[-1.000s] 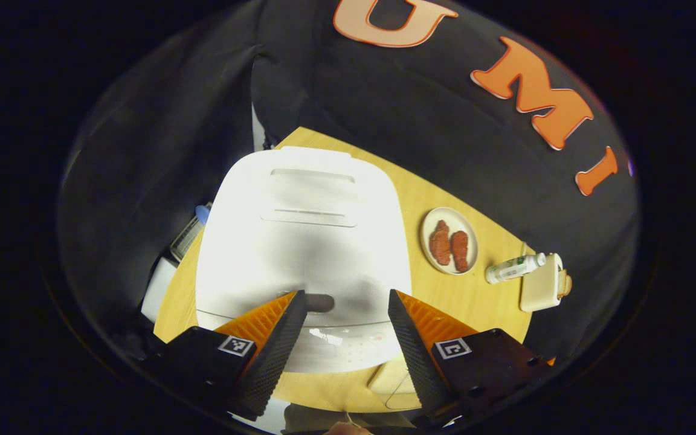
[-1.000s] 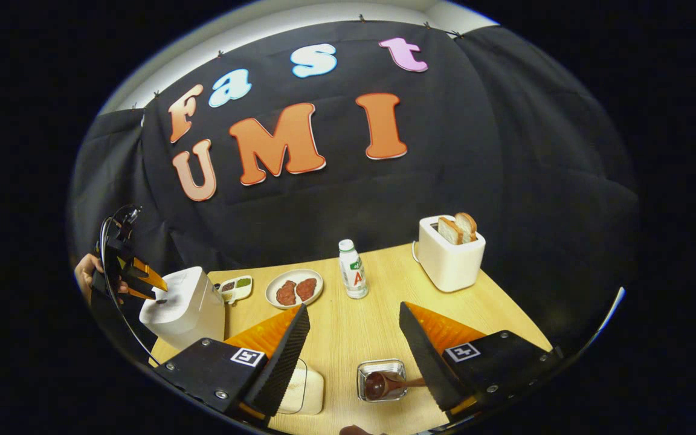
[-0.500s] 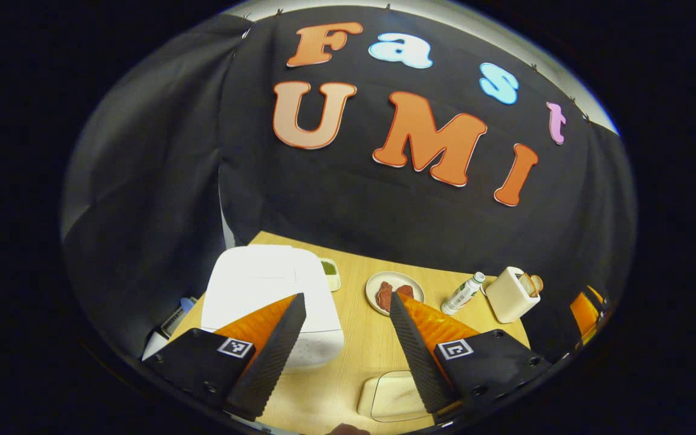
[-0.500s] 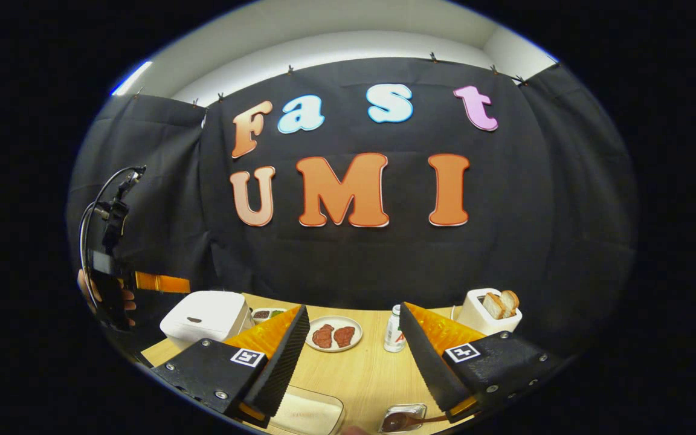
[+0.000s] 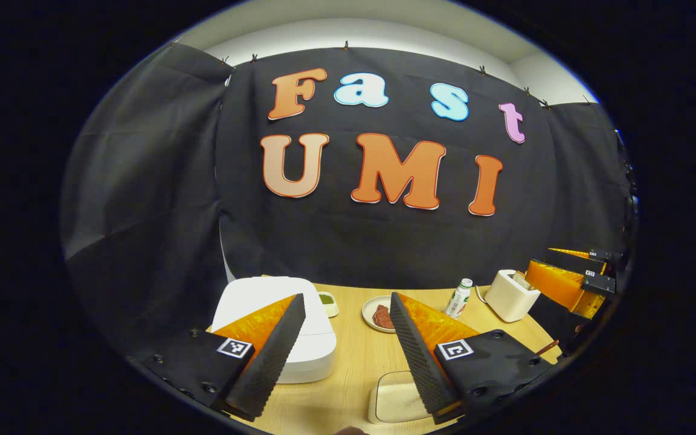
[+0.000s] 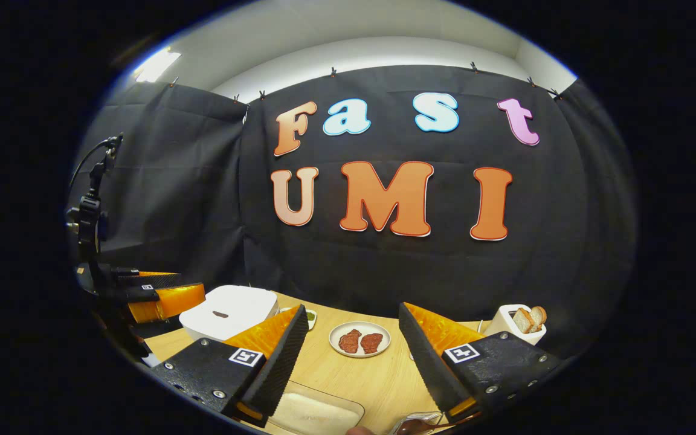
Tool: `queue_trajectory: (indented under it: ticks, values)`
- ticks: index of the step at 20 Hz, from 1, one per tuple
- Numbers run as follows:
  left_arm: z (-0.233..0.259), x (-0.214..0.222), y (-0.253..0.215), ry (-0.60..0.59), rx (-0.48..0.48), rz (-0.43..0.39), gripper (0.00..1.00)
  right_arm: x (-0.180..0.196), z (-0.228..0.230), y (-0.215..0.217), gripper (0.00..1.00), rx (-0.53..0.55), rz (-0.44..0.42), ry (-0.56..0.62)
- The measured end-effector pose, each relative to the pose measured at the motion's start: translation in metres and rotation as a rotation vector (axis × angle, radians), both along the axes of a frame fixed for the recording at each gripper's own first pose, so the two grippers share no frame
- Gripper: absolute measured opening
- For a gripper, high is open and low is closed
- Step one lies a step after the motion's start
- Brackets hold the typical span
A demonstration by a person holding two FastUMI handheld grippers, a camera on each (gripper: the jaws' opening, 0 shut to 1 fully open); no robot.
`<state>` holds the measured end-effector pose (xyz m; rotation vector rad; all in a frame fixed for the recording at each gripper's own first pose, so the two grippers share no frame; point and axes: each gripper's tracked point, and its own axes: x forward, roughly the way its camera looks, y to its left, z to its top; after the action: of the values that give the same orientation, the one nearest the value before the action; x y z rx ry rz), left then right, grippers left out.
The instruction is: Close the left gripper, press the button to open the rice cooker; take a wooden spoon from the chopstick holder with the right hand, scoop a spoonful of rice and pour it into the rice cooker, then put the wooden spoon back into the chopstick holder.
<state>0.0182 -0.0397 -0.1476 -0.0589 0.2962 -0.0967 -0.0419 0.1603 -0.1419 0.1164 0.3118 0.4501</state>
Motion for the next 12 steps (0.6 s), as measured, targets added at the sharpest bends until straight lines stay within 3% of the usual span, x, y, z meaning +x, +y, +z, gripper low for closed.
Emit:
queue_trajectory:
  ticks: [2, 6, 7, 8, 12]
  values:
    - [0.008, -0.006, -0.004, -0.022, -0.006, 0.03, 1.0, 0.002, 0.001, -0.001, 0.94, 0.012, -0.019, -0.012]
    - [0.017, -0.012, -0.025, -0.068, -0.005, -0.011, 0.95, -0.002, 0.0, 0.004, 0.94, 0.018, -0.009, -0.022]
    - [0.017, -0.015, -0.029, -0.072, 0.002, -0.028, 0.99, -0.002, 0.0, 0.004, 0.94, 0.015, -0.01, -0.027]
    - [0.017, -0.017, -0.03, -0.076, 0.008, -0.031, 0.96, -0.003, -0.001, 0.004, 0.94, 0.012, -0.016, -0.031]
    - [0.016, -0.014, -0.032, -0.09, 0.012, -0.043, 0.99, -0.003, -0.002, 0.003, 0.94, 0.02, -0.046, -0.035]
